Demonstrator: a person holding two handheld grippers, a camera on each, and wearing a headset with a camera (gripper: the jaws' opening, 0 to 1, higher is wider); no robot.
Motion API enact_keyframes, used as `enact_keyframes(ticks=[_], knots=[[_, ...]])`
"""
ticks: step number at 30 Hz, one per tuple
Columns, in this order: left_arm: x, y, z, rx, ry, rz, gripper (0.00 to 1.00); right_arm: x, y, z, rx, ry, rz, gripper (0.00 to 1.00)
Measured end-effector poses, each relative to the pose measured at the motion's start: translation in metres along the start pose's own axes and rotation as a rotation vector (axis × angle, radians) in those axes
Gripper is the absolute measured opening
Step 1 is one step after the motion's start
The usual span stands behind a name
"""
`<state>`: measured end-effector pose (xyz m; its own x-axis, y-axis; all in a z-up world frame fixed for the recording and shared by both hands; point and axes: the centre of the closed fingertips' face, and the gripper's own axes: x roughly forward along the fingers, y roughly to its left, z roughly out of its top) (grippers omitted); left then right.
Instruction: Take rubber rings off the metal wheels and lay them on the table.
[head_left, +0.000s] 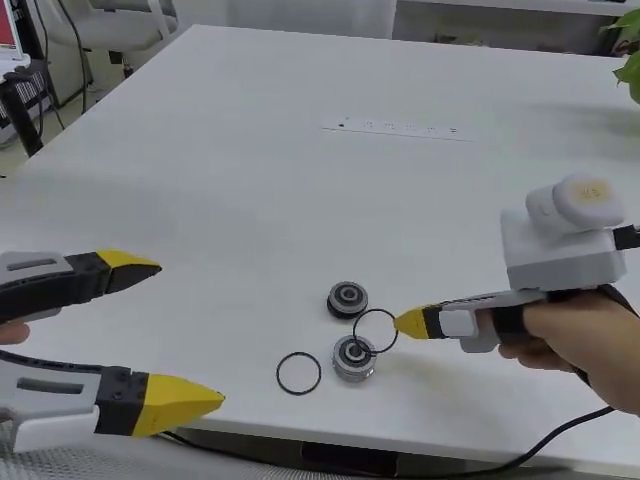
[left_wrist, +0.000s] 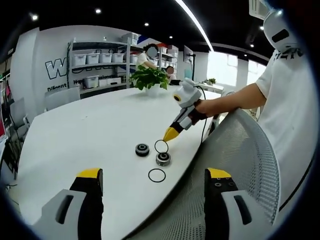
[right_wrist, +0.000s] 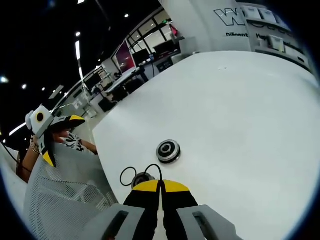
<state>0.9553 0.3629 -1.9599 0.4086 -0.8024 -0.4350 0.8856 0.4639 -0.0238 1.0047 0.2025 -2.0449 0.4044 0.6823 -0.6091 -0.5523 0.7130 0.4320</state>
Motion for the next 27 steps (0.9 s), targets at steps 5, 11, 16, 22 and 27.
enact_keyframes(ticks=[5,11,16,22,27], knots=[[0.008,-0.01,-0.004,0.008,0.029,-0.036,0.84,-0.002,0.0,0.004,0.019,-0.022,0.004,0.0],[0.008,-0.009,-0.006,0.005,0.044,-0.034,0.85,-0.005,0.001,0.011,0.036,-0.054,0.005,0.0],[0.011,-0.009,-0.009,0.001,0.054,-0.019,0.83,-0.007,0.002,0.016,0.046,-0.077,0.008,0.0],[0.011,-0.008,-0.012,0.0,0.067,-0.02,0.84,-0.007,0.01,0.022,0.033,-0.096,0.018,0.0],[0.011,-0.008,-0.014,-0.004,0.076,-0.014,0.84,-0.003,0.022,0.026,-0.027,-0.099,0.031,0.0]])
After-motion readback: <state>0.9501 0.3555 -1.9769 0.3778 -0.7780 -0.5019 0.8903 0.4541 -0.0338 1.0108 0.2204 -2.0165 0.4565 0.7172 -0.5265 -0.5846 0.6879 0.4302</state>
